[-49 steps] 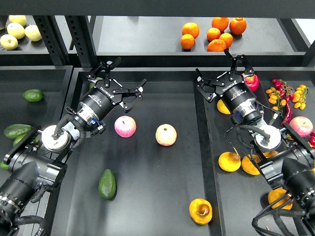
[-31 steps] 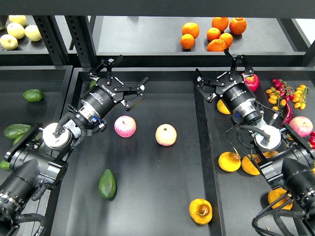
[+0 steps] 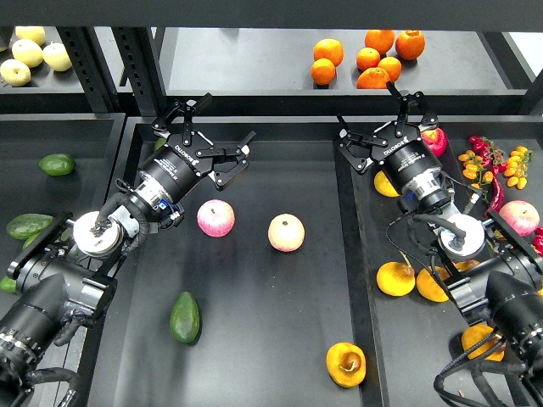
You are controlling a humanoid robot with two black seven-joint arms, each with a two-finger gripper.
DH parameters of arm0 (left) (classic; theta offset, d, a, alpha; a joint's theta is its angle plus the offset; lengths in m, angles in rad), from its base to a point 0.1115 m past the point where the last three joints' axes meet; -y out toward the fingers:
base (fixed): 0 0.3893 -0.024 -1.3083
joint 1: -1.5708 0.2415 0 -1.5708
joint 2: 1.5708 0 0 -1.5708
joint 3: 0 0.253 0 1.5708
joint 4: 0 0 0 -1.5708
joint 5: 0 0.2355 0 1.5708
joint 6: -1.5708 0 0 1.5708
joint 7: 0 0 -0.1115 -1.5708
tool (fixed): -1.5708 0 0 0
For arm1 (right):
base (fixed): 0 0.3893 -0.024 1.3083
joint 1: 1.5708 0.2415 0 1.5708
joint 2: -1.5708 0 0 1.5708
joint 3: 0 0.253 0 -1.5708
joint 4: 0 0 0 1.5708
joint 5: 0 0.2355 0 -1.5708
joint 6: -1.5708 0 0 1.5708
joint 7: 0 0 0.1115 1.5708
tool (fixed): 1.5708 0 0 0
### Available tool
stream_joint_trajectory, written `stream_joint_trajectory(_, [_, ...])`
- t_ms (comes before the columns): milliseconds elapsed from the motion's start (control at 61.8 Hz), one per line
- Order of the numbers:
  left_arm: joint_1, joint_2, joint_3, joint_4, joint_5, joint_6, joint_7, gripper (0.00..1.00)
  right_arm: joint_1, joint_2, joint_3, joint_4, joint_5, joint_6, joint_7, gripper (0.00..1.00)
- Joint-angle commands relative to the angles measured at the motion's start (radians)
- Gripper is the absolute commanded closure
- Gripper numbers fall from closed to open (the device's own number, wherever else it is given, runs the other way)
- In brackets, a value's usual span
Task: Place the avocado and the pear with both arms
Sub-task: 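Lift the left gripper away from the pink apple toward the avocado bin, then lower the open left gripper toward the dark green avocado on the table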
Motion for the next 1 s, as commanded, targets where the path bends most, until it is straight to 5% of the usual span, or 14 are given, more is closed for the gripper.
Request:
stream_joint_trajectory(0, [-0.025, 0.000, 0.020, 0.003, 0.007, 0.000, 0.065, 0.01, 0.000, 0.000, 0.000, -0.001, 0.000, 0.000, 0.000, 0.01])
stream_joint_trajectory(32, [-0.030, 0.000, 0.022, 0.003, 0.007, 0.000, 0.093, 0.01, 0.000, 0.000, 0.000, -0.001, 0.000, 0.000, 0.000, 0.01])
stream_joint_trajectory(307, [-0.108, 0.075, 0.163, -0.003, 0.004, 0.000, 0.094, 0.01, -0.002, 0.000, 0.002, -0.001, 0.000, 0.000, 0.000, 0.01])
stream_joint_trajectory(793, [-0.398, 0.394, 0.730, 0.000, 0.057, 0.000, 0.094, 0.01, -0.006, 0.000, 0.002, 0.001, 0.000, 0.000, 0.000, 0.01])
stream_joint_trajectory(987, [-0.415, 0.436, 0.847, -0.003, 0.265, 0.000, 0.094, 0.01, -0.011, 0.000, 0.003, 0.001, 0.000, 0.000, 0.002, 0.01])
